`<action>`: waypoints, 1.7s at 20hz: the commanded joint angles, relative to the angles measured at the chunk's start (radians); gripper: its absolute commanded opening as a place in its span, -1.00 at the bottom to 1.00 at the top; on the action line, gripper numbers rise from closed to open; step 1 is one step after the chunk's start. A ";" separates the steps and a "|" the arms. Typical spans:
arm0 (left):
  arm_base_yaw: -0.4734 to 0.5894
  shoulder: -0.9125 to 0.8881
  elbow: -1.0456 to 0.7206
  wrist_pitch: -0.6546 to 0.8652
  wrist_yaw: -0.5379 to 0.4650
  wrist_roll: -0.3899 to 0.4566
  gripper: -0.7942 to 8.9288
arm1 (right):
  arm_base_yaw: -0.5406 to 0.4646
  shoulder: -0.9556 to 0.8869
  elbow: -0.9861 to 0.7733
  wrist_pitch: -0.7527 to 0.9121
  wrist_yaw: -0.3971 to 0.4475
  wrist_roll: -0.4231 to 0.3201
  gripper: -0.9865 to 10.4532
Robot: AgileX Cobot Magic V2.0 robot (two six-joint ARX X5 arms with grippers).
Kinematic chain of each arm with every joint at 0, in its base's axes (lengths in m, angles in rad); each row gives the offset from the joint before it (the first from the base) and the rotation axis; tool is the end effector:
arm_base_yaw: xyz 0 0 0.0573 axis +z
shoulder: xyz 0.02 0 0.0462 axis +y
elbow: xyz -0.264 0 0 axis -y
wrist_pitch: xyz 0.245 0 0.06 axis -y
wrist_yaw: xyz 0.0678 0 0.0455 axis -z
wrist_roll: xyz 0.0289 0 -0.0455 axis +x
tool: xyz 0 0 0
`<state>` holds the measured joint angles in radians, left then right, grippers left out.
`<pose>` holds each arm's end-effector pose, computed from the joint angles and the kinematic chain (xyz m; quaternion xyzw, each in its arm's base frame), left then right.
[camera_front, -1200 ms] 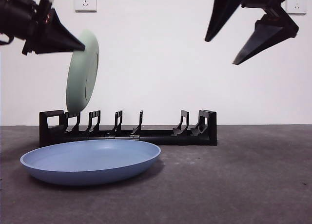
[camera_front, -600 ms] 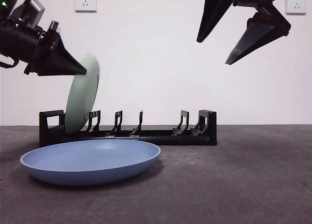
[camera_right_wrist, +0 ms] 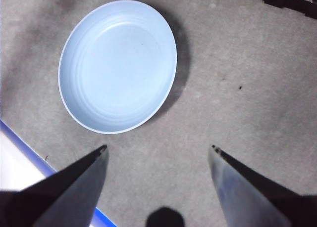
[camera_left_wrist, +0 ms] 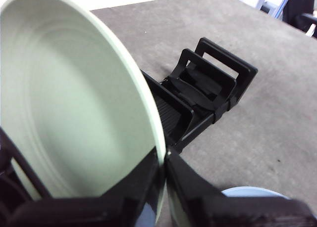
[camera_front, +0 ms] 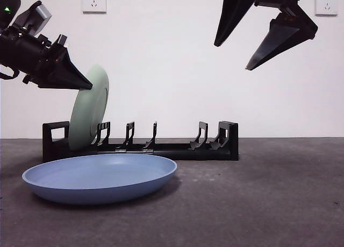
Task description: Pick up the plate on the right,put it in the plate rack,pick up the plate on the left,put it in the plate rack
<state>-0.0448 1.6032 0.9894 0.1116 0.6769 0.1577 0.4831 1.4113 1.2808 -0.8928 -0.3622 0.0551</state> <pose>0.3414 -0.0334 0.2318 -0.0056 0.2085 -0.3595 0.9095 0.2416 0.1383 0.3108 -0.0077 0.4984 0.3441 0.7957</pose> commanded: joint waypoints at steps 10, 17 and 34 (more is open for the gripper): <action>-0.040 0.003 0.011 0.009 -0.016 0.027 -0.44 | 0.002 0.005 -0.013 0.004 0.003 0.005 -0.23; -0.042 -0.004 0.049 -0.010 0.010 -0.043 -0.44 | 0.002 0.005 -0.013 0.004 0.003 0.005 -0.23; -0.041 -0.296 0.217 -0.486 0.037 0.064 -0.25 | 0.002 0.013 -0.012 0.073 0.031 0.002 -0.23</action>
<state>-0.0818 1.3338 1.2083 -0.3531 0.7090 0.1818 0.4831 1.4124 1.2808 -0.8276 -0.3359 0.0563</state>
